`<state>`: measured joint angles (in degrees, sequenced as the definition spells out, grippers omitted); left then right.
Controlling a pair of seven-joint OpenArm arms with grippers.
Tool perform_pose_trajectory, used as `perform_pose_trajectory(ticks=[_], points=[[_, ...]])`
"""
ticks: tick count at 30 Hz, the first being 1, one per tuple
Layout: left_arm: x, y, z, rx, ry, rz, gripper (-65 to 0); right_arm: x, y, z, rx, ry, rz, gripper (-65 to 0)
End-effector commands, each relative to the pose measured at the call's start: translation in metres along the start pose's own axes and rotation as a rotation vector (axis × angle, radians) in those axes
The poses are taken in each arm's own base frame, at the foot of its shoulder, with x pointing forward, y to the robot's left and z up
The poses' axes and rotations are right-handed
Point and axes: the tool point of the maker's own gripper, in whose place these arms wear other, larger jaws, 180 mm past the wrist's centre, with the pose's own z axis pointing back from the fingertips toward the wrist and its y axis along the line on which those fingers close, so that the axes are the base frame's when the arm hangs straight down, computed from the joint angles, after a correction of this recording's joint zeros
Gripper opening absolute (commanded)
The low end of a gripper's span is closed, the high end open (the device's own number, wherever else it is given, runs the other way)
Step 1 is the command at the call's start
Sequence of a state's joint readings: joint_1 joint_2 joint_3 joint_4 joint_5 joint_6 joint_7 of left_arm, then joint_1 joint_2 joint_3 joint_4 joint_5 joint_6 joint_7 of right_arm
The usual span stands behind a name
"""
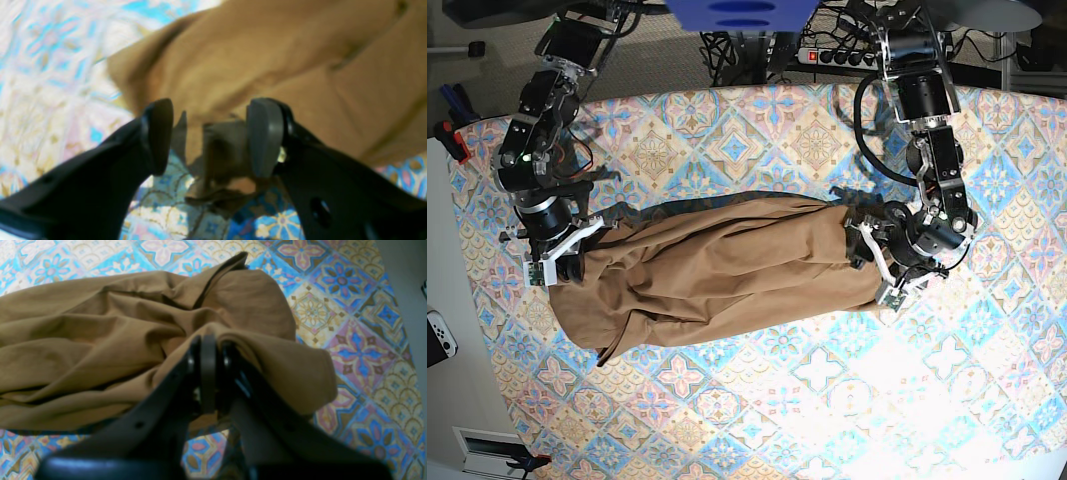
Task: Layout the t-shirt on the table in an organized manner, then fold the t-shirt properly
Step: 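Drag the shirt end with the left gripper away from the robot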
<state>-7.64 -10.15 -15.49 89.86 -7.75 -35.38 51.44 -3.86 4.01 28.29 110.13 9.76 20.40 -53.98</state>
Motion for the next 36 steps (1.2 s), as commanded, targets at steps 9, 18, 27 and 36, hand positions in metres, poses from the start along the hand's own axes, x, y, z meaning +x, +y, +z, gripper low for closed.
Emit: perform_pose_trajectory(ticks=[9, 18, 27, 36], points=[[-0.014, -0.005, -0.019, -0.048, 0.090, 0.006, -31.0, 0.016, -0.002, 0.003, -0.006, -0.054, 0.015, -65.0], [-0.009, -0.030, -0.028, -0.103, 0.102, -0.063, -61.7, 0.016, -0.002, 0.003, -0.006, -0.054, 0.015, -65.0], [0.039, 0.022, -0.013, -0.001, -0.018, 0.030, -65.0, 0.016, -0.003, 0.003, -0.007, -0.053, 0.016, -65.0], [0.106, 0.083, 0.021, 0.116, -0.198, 0.117, -65.0, 0.005, -0.002, 0.005, -0.005, -0.027, 0.016, -65.0]])
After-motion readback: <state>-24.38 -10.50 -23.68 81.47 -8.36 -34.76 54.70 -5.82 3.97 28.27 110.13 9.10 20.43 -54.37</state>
